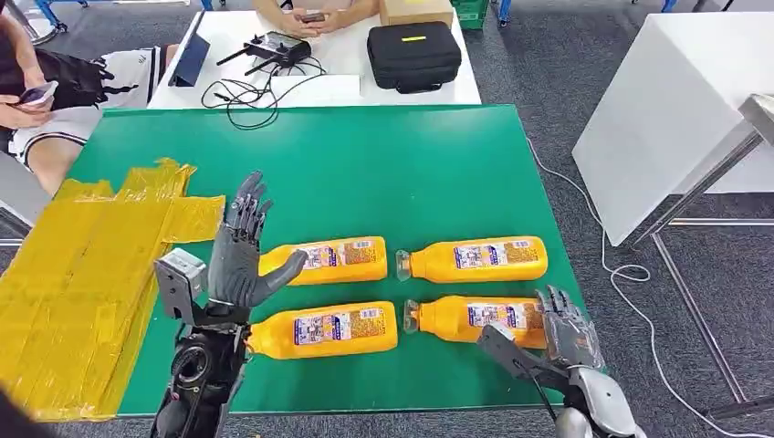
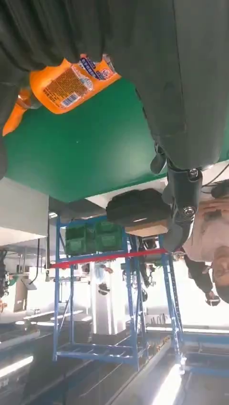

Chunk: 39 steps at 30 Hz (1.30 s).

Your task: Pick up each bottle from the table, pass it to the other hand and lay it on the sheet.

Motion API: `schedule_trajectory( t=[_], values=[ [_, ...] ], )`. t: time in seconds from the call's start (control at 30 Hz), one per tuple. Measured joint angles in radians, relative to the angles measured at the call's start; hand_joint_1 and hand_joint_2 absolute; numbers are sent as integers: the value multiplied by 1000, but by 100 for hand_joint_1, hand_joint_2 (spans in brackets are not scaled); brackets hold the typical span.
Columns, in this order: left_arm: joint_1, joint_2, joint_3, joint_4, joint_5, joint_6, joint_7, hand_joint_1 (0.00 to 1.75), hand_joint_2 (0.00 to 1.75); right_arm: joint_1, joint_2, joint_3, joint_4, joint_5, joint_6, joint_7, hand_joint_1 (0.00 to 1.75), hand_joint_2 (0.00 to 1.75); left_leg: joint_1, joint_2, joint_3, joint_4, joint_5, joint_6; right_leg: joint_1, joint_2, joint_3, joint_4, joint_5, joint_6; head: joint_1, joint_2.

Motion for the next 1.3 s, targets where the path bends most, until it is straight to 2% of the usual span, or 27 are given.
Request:
schedule_trajectory(
  t=[0.37,0.83,0.97,1.1,1.23,1.3],
  values=[
    [-13,-8,5,36,0,11,1,0,175,-50,19,-8,81,51,-1,-13,175,175,0,2,4,0,0,0,0,1,4,0,0,0,0,0],
    [-25,-15,6,76,16,18,2,0,175,-115,15,15,203,89,16,6,175,175,0,8,24,0,-6,3,1,10,22,-2,-1,0,0,0],
    [-25,-15,7,83,26,15,-3,0,175,-86,7,45,163,41,21,-54,175,175,0,7,24,0,-6,3,1,10,22,-2,0,0,0,0],
    [-18,-15,11,84,37,14,-11,0,175,-45,5,62,94,-84,-38,-188,175,175,1,6,19,0,-6,3,1,9,19,-1,0,0,0,0],
    [-9,-15,15,84,38,13,-16,0,175,-21,11,74,43,-139,-73,-243,175,175,1,4,13,0,-5,3,1,8,13,-1,-1,0,0,0],
    [-3,-15,17,84,38,12,-20,0,175,-18,16,70,7,-207,-119,-305,175,175,1,3,12,0,-5,2,1,8,11,-1,-1,0,0,0]
  ],
)
